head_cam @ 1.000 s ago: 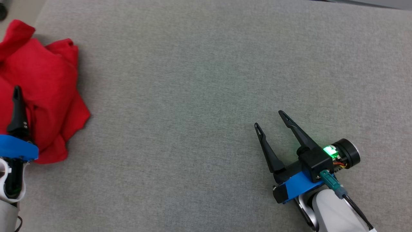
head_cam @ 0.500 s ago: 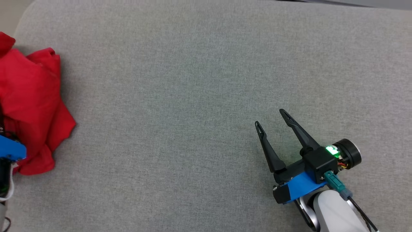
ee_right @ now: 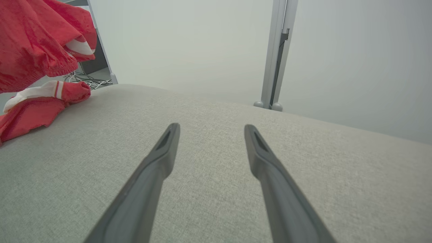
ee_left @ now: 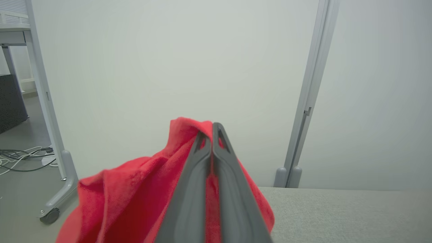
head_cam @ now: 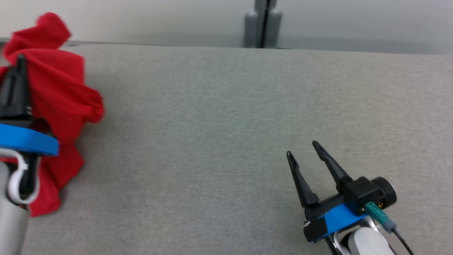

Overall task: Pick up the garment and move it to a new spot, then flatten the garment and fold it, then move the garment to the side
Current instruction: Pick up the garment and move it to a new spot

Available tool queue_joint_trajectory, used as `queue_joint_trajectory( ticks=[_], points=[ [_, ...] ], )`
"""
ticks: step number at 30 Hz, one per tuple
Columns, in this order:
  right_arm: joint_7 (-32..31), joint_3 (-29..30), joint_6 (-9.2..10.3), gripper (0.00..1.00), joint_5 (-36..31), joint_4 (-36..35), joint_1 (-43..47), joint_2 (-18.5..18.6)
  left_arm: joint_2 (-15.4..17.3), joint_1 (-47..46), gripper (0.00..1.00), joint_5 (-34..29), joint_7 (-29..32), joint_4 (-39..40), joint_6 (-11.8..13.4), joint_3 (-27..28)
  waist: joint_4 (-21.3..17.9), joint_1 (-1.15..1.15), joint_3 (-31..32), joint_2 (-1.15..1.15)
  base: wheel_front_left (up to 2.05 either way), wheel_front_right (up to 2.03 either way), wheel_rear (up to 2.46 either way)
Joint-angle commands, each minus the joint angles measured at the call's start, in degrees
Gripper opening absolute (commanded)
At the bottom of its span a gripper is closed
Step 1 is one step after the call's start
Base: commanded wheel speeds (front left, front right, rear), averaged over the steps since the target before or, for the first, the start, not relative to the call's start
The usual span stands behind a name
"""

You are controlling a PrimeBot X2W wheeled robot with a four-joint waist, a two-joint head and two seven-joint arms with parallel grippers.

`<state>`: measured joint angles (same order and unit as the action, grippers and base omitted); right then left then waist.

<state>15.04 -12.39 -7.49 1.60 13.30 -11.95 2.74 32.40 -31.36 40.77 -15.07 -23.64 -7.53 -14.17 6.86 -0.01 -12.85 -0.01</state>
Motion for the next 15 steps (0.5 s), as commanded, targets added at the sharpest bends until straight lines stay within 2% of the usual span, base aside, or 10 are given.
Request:
queue_joint_trajectory(
  ticks=[1, 5, 6, 15],
  points=[
    [0.2, 0.1, 0.00, 1.00, 0.8, 0.1, 1.5, 0.3, -1.4, 1.4, 0.00, -1.5, -0.1, 2.0, 0.1, -1.6, -4.2, 0.01, 3.7, 0.01, 0.00, 0.00, 0.00],
    [0.2, 0.0, 0.00, 1.00, 1.7, 0.0, 3.2, 0.2, -4.0, 2.5, 0.00, -5.6, -0.1, 4.7, 0.1, -4.5, -8.6, 0.01, 5.9, 0.01, 0.00, 0.00, 0.00],
    [0.2, 0.0, 0.00, 1.00, 1.7, 0.0, 3.2, 0.2, -4.0, 2.5, 0.00, -5.6, -0.1, 4.7, 0.1, -4.5, -8.6, 0.01, 5.9, 0.01, 0.00, 0.00, 0.00],
    [0.2, -0.6, 0.00, 1.00, 3.6, -2.1, 4.6, 0.2, -11.6, 4.3, 0.00, -9.2, -0.2, 6.9, 0.1, -9.8, -20.8, 0.01, 5.7, 0.01, 0.00, 0.00, 0.00]
  ],
)
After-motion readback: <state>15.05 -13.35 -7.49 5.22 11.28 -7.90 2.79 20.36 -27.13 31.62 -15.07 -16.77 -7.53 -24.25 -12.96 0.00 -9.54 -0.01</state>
